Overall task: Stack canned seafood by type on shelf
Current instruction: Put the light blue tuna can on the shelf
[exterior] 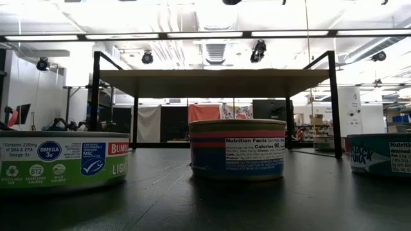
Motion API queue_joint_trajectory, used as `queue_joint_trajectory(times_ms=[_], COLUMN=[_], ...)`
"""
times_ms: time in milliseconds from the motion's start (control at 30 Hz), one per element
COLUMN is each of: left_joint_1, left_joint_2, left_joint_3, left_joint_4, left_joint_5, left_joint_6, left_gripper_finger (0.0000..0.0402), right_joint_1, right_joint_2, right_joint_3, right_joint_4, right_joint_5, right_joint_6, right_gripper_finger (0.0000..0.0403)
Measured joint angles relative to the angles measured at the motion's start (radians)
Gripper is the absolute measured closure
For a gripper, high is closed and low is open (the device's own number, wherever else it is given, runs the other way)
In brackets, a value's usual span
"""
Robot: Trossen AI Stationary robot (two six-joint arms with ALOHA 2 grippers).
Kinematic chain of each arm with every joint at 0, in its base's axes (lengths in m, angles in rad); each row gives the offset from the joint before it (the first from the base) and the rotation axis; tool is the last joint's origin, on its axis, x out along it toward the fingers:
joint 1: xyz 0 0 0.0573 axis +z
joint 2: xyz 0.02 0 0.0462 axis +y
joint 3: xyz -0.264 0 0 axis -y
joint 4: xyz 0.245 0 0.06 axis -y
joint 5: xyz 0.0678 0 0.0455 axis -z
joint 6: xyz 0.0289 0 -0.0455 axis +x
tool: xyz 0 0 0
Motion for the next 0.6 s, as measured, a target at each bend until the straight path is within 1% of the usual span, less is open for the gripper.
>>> queue_joint_trajectory(times_ms=[67, 167, 267, 300, 367, 400, 467, 533, 600], left_joint_1=[0.000, 0.002, -0.003, -0.005, -0.006, -0.007, -0.007, -0.002, 0.015], left_joint_2=[0.000, 0.000, -0.008, -0.018, -0.051, -0.069, -0.101, -0.141, -0.189], left_joint_3=[0.000, 0.000, 0.000, -0.001, -0.001, -0.001, -0.001, -0.002, -0.002], left_joint_4=[0.001, 0.001, 0.001, 0.000, 0.002, -0.002, -0.008, -0.012, -0.011], left_joint_5=[-0.043, -0.118, -0.247, -0.307, -0.371, -0.382, -0.372, -0.337, -0.287], left_joint_6=[-0.014, -0.055, -0.126, -0.153, -0.211, -0.232, -0.254, -0.256, -0.257], left_gripper_finger=[0.0280, 0.0280, 0.0280, 0.0280, 0.0280, 0.0280, 0.0280, 0.0280, 0.0280], right_joint_1=[0.000, 0.001, 0.006, 0.010, 0.020, 0.027, 0.044, 0.067, 0.099], right_joint_2=[0.000, -0.015, -0.075, -0.104, -0.161, -0.193, -0.253, -0.297, -0.326], right_joint_3=[0.000, 0.002, 0.002, 0.001, 0.000, 0.000, 0.000, 0.000, 0.000], right_joint_4=[0.005, -0.021, -0.147, -0.205, -0.305, -0.349, -0.412, -0.443, -0.452], right_joint_5=[0.017, 0.100, 0.219, 0.255, 0.337, 0.373, 0.452, 0.514, 0.543], right_joint_6=[-0.001, -0.014, -0.023, -0.023, -0.014, -0.009, -0.010, -0.043, -0.112], right_gripper_finger=[0.0195, 0.0140, 0.0102, 0.0093, 0.0080, 0.0075, 0.0071, 0.0070, 0.0072])
